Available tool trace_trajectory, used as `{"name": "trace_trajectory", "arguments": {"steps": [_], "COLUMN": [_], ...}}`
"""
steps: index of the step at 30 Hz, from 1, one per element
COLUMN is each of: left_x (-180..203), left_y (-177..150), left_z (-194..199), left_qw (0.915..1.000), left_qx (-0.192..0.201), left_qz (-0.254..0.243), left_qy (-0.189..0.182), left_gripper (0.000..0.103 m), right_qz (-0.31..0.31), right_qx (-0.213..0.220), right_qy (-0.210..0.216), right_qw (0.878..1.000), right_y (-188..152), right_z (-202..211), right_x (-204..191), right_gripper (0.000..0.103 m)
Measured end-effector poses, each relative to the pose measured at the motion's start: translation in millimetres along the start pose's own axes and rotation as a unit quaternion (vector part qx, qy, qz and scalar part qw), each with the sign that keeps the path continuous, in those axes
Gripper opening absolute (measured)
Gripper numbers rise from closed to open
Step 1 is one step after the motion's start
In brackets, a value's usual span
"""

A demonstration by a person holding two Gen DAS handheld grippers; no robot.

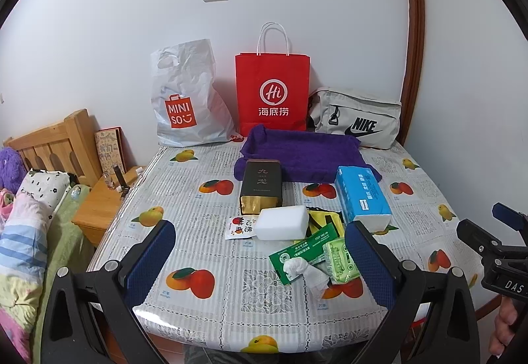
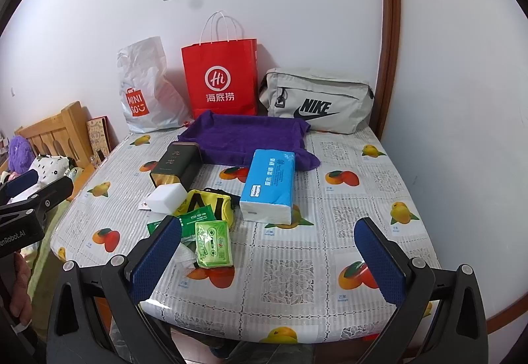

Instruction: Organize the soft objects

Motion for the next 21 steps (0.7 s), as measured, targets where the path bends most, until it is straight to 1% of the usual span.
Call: {"name": "trace_trajectory", "arguments": {"steps": [6, 11, 16, 19, 21], "left_x": [0, -2, -8, -12, -18], "left_y": [-4, -5, -11, -17, -23], "left_z": [-7, -20, -40, -54, -67], "left_qw": [0.9999, 0.9997, 0.9993, 0.9988, 0.9983], "left_qx": [-0.007, -0.02, -0.035, -0.045, -0.054], "left_qz": [0.006, 0.011, 0.016, 0.018, 0.02], "left_qy": [-0.006, -0.002, 0.001, -0.007, -0.001], "left_gripper": [0.103, 0.103, 0.103, 0.103, 0.103], "right_qz": [0.006, 0.012, 0.011, 0.009, 0.01], "right_qx": [0.001, -0.001, -0.011, -0.025, -0.037], "right_qy": [0.0, 0.003, 0.009, 0.017, 0.025], "right_qw": [1.0, 1.0, 1.0, 0.999, 0.999], "right_y": [2, -1, -7, -13, -20], "right_z": [-4, -16, -36, -53, -69], "right_x": [1, -1, -3, -5, -9], "right_gripper": [0.103, 0.103, 0.103, 0.103, 0.103]}}
Point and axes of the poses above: each gripper's, at about its wrist camera, not at the fingertips, and z roughly against the way its jaws point, x to its right, y to its top, the point moved 10 cm from there along -z, roughly the way its jaws point
